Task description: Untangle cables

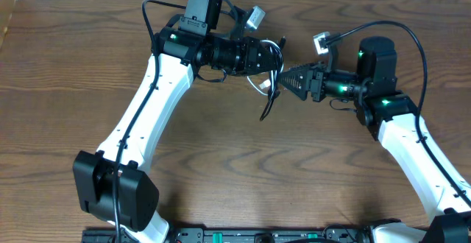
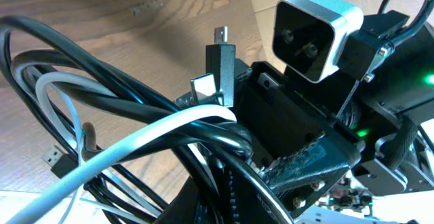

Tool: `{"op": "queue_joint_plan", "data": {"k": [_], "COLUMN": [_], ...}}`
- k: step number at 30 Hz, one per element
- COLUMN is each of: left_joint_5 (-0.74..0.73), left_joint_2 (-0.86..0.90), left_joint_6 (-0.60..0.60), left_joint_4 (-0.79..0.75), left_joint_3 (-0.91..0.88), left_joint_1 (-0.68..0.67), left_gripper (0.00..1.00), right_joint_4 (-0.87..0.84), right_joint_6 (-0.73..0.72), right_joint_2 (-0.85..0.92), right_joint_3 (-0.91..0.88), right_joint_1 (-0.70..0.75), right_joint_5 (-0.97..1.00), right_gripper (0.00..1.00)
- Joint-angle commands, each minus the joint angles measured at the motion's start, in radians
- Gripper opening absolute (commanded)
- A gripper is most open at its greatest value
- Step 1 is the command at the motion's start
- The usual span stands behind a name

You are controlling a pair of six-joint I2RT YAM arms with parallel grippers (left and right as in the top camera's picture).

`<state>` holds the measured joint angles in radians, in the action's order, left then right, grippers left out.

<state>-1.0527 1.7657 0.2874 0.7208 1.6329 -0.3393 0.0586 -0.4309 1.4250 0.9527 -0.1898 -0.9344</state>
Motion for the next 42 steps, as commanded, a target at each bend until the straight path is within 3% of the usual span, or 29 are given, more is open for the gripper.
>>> {"op": "queue_joint_plan", "data": {"k": [1, 7, 13, 22, 26, 33, 38, 42], "left_joint_5": [-0.04, -0.063, -0.065, -0.099, -0.097, 0.224, 0.49, 0.678], "left_joint_2": [-0.004, -0.004, -0.004, -0.004, -0.004, -0.004, -0.004, -0.004], "left_joint_6": [0.032, 0.048, 0.068, 0.083, 0.021, -0.134, -0.252, -0.254], "left_joint_4": [-0.005, -0.005, -0.005, -0.005, 0.001, 0.181, 0.311, 0.345], "left_joint_3": [0.001, 0.001, 0.001, 0.001, 0.001, 0.001, -0.002, -0.009], "left_joint_1": [0.0, -0.013, -0.045, -0.046, -0.043, -0.043, -0.043, -0.043], "left_gripper": [0.07, 0.08, 0.07, 0.07, 0.07, 0.07, 0.08, 0.08], "right_joint_4": [-0.014, -0.051, -0.027, 0.13, 0.175, 0.188, 0.194, 0.217], "right_joint_6": [-0.026, -0.057, -0.098, -0.164, -0.162, -0.117, -0.087, -0.088], "right_joint_2": [-0.009, -0.009, -0.009, -0.009, -0.01, -0.028, -0.07, -0.104], "right_joint_3": [0.001, 0.001, 0.001, 0.001, 0.001, 0.001, 0.001, 0.001], "right_joint_1": [-0.005, -0.017, -0.057, -0.082, -0.057, 0.055, 0.146, 0.224], "right_joint_5": [0.027, 0.051, 0.212, 0.587, 0.659, 0.572, 0.467, 0.392], "right_gripper": [0.66, 0.63, 0.57, 0.37, 0.27, 0.01, 0.01, 0.01]}}
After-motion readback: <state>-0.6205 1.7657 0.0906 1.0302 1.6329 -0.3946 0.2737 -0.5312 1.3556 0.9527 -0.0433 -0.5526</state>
